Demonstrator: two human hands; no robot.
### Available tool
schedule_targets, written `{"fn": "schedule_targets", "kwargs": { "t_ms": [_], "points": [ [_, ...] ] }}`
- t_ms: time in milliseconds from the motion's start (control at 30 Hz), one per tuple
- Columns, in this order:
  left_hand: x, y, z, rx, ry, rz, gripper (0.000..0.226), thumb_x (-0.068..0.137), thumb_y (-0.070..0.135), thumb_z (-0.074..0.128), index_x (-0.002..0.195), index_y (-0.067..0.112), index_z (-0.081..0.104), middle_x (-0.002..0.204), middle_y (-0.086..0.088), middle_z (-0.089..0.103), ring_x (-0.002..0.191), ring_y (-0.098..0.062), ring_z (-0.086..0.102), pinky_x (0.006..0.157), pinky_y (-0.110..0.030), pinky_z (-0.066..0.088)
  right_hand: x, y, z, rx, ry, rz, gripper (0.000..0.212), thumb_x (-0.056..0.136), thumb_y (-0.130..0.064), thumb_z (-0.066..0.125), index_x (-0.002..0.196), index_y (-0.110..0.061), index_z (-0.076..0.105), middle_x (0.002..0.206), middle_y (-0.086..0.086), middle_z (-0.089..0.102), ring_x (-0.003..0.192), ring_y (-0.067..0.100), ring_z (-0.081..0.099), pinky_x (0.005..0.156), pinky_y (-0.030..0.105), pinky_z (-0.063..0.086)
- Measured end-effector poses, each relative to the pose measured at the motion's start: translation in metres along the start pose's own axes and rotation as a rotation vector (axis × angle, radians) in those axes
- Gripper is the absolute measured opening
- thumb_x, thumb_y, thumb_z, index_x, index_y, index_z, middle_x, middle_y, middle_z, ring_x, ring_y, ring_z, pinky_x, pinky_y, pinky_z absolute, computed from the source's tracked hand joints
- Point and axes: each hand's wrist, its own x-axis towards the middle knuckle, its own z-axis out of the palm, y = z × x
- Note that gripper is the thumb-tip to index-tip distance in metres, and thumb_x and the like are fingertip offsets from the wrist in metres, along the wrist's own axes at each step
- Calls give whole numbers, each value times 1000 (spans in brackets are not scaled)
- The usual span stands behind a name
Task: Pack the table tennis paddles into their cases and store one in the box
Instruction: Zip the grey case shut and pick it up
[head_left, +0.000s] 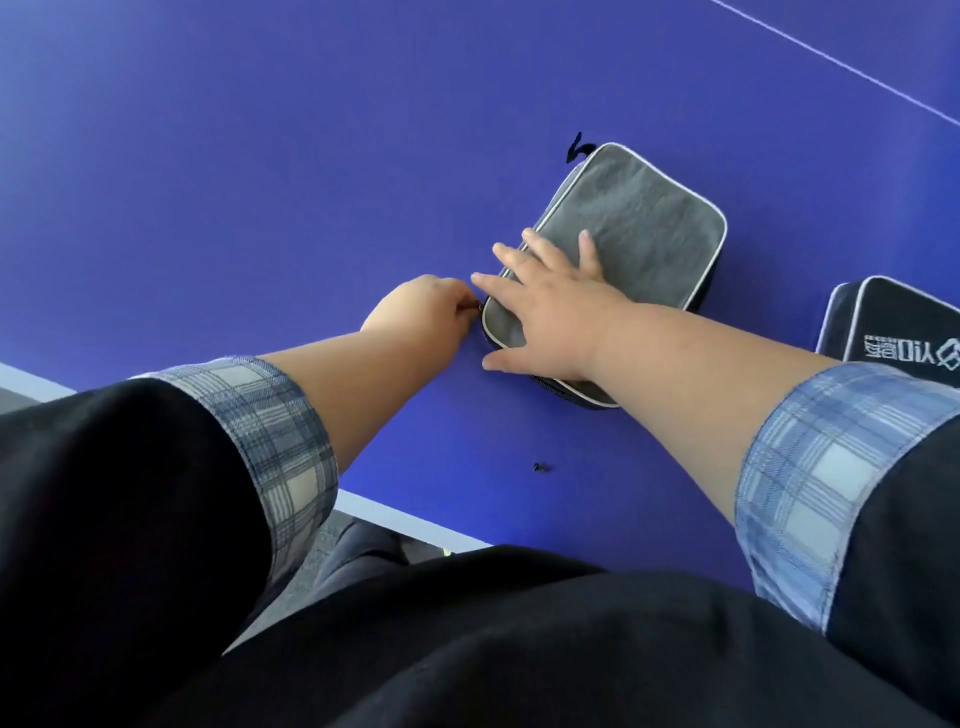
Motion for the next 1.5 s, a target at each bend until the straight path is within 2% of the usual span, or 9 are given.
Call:
{"fn": "schedule_targets", "kwargs": {
  "t_ms": [167, 400, 533, 700, 767, 900, 1000, 1200, 1500],
  "points": [
    [-8, -4, 9, -48, 45, -34, 28, 100, 27, 41, 106, 20, 68, 98, -3, 60, 80, -27, 62, 66, -38, 54, 3, -1, 10, 62, 77, 23, 84, 76, -71, 42, 152, -41, 24, 166, -2, 15, 153, 23, -3, 114, 71, -1],
    [-25, -1, 26, -192, 166, -35, 28, 101, 32, 43, 100, 19, 68, 95, -2, 57, 77, -27, 59, 65, -39, 53, 17, -1, 8, 152, 135, 120, 83, 76, -76, 35, 151, -41, 29, 165, -5, 19, 154, 20, -1, 116, 68, -2],
    [-22, -1, 24, -154, 189, -35, 29, 103, 32, 41, 96, 17, 64, 91, -1, 51, 71, -25, 55, 56, -33, 41, 21, -8, 5, 196, 141, 150, 84, 75, -75, 31, 151, -40, 32, 165, -4, 20, 154, 21, 0, 116, 68, -3],
    [-36, 10, 34, 83, 3, 115, 18, 99, 22, 44, 101, 28, 60, 92, 3, 47, 72, -22, 51, 49, -32, 34, 44, -1, -1, 346, 165, 314, 56, 93, -46, 42, 148, -37, 39, 163, -6, 25, 154, 20, 2, 116, 68, -2],
    [-49, 18, 43, 56, -49, 168, 23, 101, 26, 41, 114, 32, 60, 101, 4, 50, 81, -22, 56, 55, -35, 44, 50, 2, -5, 239, 44, 215, 50, 95, -50, 42, 144, -39, 45, 159, -9, 31, 153, 22, 6, 112, 72, -4],
    [-43, 5, 30, -38, 25, 27, 27, 103, 27, 38, 112, 27, 63, 109, -1, 53, 81, -27, 60, 67, -41, 55, 42, 14, -20, -2, -11, -87, 54, 88, -70, 32, 114, -38, 68, 124, -8, 61, 127, 22, 48, 115, 69, 2],
    [-31, -6, 13, -43, 74, -5, 27, 102, 28, 40, 105, 24, 66, 107, -1, 54, 82, -30, 62, 69, -42, 56, 41, 21, -27, -56, -41, -152, 67, 81, -77, 24, 109, -38, 70, 114, -6, 63, 117, 25, 51, 117, 60, 8],
    [-15, -11, -2, -51, 137, -35, 26, 102, 28, 41, 106, 27, 66, 108, 0, 55, 83, -29, 62, 71, -45, 57, 53, 22, -27, 32, 89, -197, 39, 94, -61, 40, 105, -40, 71, 107, -6, 62, 103, 24, 55, 98, 43, 36],
    [9, -15, -9, -169, 197, -45, 23, 102, 29, 43, 108, 30, 65, 104, 2, 54, 86, -26, 59, 71, -43, 55, 68, 26, -11, 290, 199, 201, 31, 95, -58, 48, 94, -34, 67, 101, -8, 57, 110, 24, 50, 93, 43, 31]
  ]
}}
